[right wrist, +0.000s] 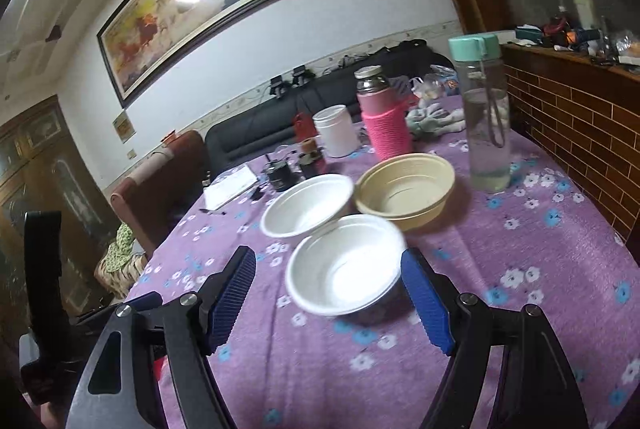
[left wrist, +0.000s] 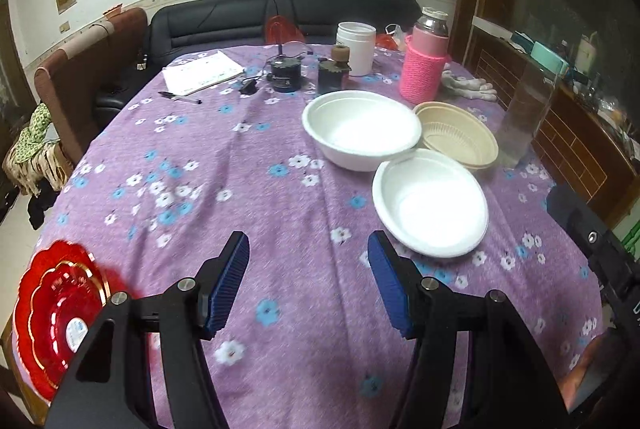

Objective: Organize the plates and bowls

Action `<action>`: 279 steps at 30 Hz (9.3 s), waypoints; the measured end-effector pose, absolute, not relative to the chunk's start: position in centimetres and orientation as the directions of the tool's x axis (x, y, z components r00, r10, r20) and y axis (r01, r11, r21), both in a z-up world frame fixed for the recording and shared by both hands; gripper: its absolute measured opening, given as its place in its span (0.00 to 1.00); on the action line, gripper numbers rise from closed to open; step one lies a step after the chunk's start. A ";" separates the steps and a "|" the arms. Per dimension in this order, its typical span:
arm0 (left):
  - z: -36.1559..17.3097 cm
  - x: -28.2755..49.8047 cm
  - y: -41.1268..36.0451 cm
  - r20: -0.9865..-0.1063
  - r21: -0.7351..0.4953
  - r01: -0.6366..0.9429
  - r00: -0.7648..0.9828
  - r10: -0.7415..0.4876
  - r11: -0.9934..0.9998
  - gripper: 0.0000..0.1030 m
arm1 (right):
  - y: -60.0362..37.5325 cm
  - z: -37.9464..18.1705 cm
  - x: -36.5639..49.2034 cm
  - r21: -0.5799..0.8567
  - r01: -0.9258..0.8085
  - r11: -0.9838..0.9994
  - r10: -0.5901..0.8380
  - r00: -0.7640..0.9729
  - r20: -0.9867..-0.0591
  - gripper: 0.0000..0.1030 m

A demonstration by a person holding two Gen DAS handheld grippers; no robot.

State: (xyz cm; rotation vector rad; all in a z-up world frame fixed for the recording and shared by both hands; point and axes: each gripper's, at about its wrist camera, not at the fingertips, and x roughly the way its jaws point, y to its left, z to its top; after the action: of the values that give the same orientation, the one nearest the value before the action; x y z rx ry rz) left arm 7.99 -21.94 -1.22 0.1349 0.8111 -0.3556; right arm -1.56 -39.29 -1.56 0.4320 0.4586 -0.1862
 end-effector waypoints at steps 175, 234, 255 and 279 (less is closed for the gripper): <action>-2.2 6.0 1.1 -0.735 -0.342 0.058 0.605 -0.305 0.938 0.10 | -20.9 -5.0 5.6 0.680 0.055 0.731 0.497 0.640 -0.586 0.08; -7.4 8.6 12.2 -0.789 -0.364 -0.123 0.568 -0.235 0.923 0.10 | -8.5 -8.8 10.5 0.633 0.011 0.774 0.551 0.480 -0.682 0.08; -9.2 10.1 11.5 -0.826 -0.328 -0.121 0.519 -0.222 0.937 0.10 | -8.5 -10.3 11.2 0.621 0.052 0.782 0.536 0.455 -0.712 0.08; -7.3 9.6 10.0 -0.806 -0.104 -0.036 0.588 -0.063 0.994 0.23 | -8.6 -11.0 11.3 0.602 0.048 0.797 0.519 0.457 -0.723 0.08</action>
State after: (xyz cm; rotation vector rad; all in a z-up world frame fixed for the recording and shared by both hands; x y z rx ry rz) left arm 9.60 10.00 -7.31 -0.1138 0.9427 -0.0158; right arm 11.29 -8.64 -11.00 0.6060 1.0711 0.3130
